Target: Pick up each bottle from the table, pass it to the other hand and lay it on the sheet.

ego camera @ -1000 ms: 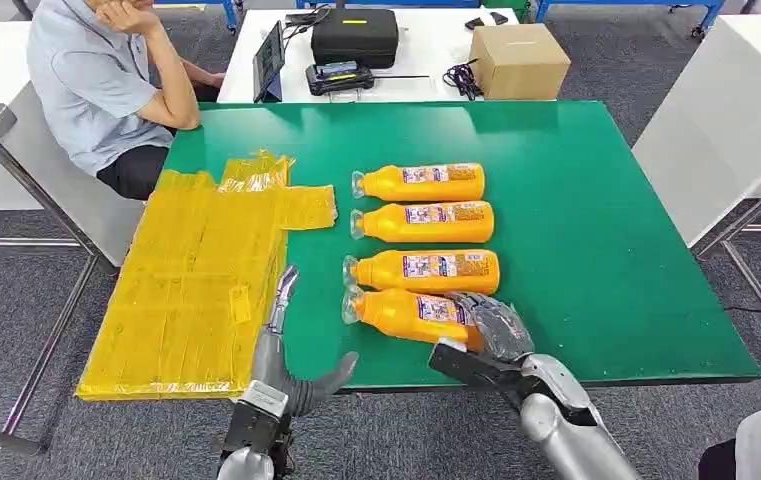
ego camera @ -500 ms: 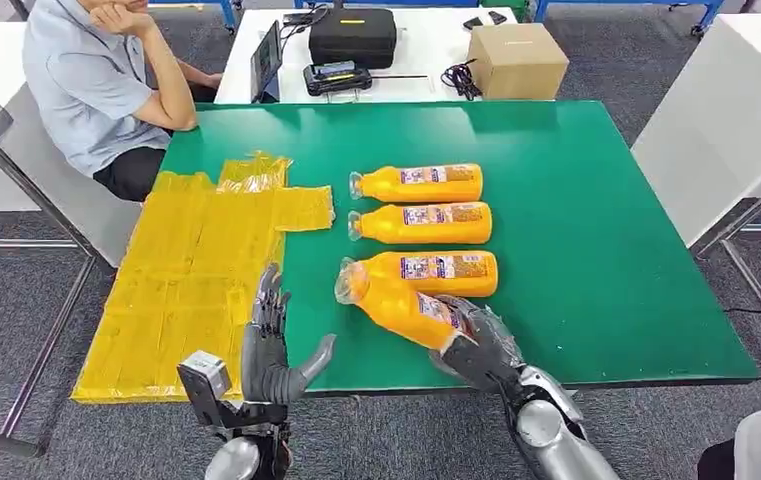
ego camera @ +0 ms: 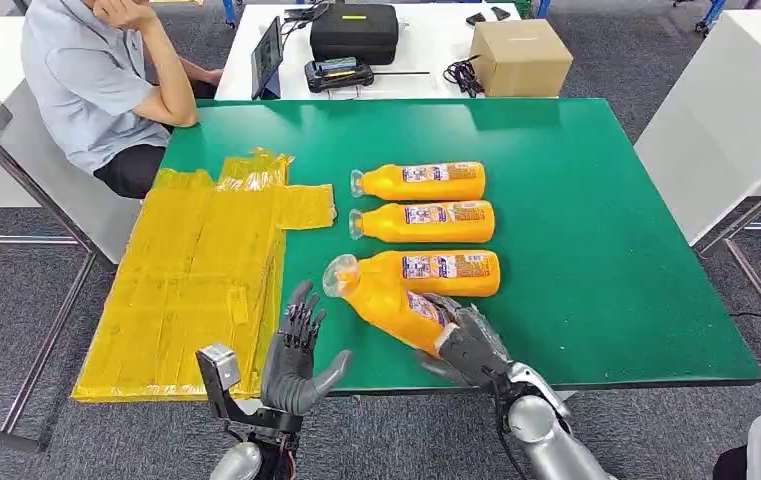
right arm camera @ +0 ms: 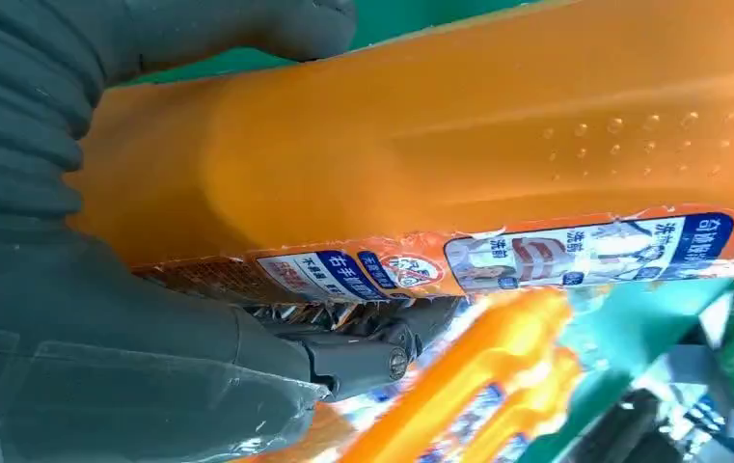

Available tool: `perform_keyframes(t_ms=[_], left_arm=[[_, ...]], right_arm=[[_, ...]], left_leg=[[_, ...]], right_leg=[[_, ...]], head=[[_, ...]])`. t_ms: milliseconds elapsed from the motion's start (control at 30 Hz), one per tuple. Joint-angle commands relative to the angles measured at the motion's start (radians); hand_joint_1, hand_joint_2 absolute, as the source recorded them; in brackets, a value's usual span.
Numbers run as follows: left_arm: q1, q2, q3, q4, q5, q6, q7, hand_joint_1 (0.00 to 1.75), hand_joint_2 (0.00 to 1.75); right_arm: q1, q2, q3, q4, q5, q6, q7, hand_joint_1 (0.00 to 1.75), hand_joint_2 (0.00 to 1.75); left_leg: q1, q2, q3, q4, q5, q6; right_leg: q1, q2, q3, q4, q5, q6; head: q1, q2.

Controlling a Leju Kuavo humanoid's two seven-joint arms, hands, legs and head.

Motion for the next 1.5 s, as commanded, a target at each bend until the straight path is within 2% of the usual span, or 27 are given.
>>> perform_keyframes(t_ms=[33,333,400,467,800,1067,1100,1133,1167,1200,1500], left_arm=[[-0.084,0.018,-0.037,0.187,0.028,-0.07,0.039,0.0,1.75],[-0.085,0.016,-0.037,0.193,0.028,-0.07,0.039,0.0,1.75],[-0.115,0.011,-0.046,0.232,0.01,-0.087,0.028,0.0,1.75],[-0.134,0.003,0.01,0.186,0.023,-0.062,-0.007,0.0,1.75],[-0.114,-0.013,0.091,0.095,0.06,0.013,-0.041,0.0,1.75],[-0.097,-0.013,0.083,0.065,0.102,-0.026,-0.029,0.0,1.75],[-0.089,-0.012,0.073,0.055,0.104,-0.039,-0.027,0.09,1.75],[-0.089,-0.006,0.061,0.054,0.103,-0.052,-0.022,1.55,1.75],[-0.089,-0.006,0.061,0.054,0.103,-0.052,-0.022,1.55,1.75],[-0.086,-0.002,0.05,0.052,0.092,-0.063,-0.034,1.75,1.75],[-0.086,-0.001,0.048,0.051,0.088,-0.064,-0.039,1.75,1.75]], right_arm=[[-0.12,0.047,0.126,0.087,-0.012,0.014,-0.012,1.75,1.75],[-0.124,0.052,0.133,0.086,-0.012,0.014,-0.01,1.75,1.75],[-0.151,0.037,0.179,0.078,-0.014,0.016,-0.01,1.75,1.75],[-0.162,0.059,0.255,0.118,0.02,0.003,-0.019,1.75,1.75],[-0.157,0.063,0.296,0.113,0.031,-0.01,-0.02,1.75,1.75],[-0.162,0.07,0.297,0.126,0.018,-0.015,-0.015,1.75,1.75],[-0.161,0.07,0.293,0.128,0.009,-0.01,-0.018,1.75,1.75],[-0.159,0.069,0.29,0.126,0.003,-0.007,-0.02,1.75,1.75],[-0.159,0.069,0.29,0.126,0.003,-0.007,-0.02,1.75,1.75],[-0.156,0.068,0.283,0.123,-0.01,0.0,-0.024,1.75,1.75],[-0.155,0.068,0.281,0.122,-0.014,0.002,-0.025,1.75,1.75]], left_leg=[[0.0,0.002,0.001,-0.001,0.0,-0.001],[0.001,0.003,0.002,-0.001,0.0,-0.002],[0.001,0.003,0.002,-0.001,-0.001,-0.002],[0.0,0.001,0.001,-0.001,0.0,-0.001],[0.001,-0.002,-0.004,0.0,0.0,-0.001],[0.001,-0.002,-0.004,0.0,-0.001,-0.002],[0.001,-0.003,-0.004,0.0,0.0,-0.001],[0.001,-0.002,-0.003,0.0,-0.001,-0.002],[0.001,-0.003,-0.003,0.0,-0.001,-0.002],[0.001,-0.003,-0.004,0.0,0.0,-0.001],[0.001,-0.003,-0.004,0.0,0.0,-0.001]], right_leg=[[0.0,0.002,0.001,-0.001,0.001,-0.001],[0.001,0.003,0.001,-0.001,0.001,-0.002],[0.001,0.003,0.001,-0.001,0.0,-0.002],[0.0,0.001,0.001,0.0,0.0,-0.001],[0.001,-0.002,-0.003,0.001,0.0,-0.001],[0.001,-0.002,-0.002,0.0,0.0,-0.002],[0.0,-0.002,-0.003,0.0,0.0,-0.001],[0.001,-0.002,-0.002,0.0,-0.001,-0.002],[0.001,-0.003,-0.002,0.0,-0.001,-0.002],[0.0,-0.003,-0.003,0.0,0.0,-0.001],[0.0,-0.003,-0.003,0.0,0.0,-0.001]], head=[[0.0,0.0],[0.0,0.0],[0.0,0.0],[0.0,0.0],[0.0,0.0],[0.0,0.0],[0.0,0.0],[0.0,0.0],[0.0,0.0],[0.0,0.0],[0.0,0.0]])
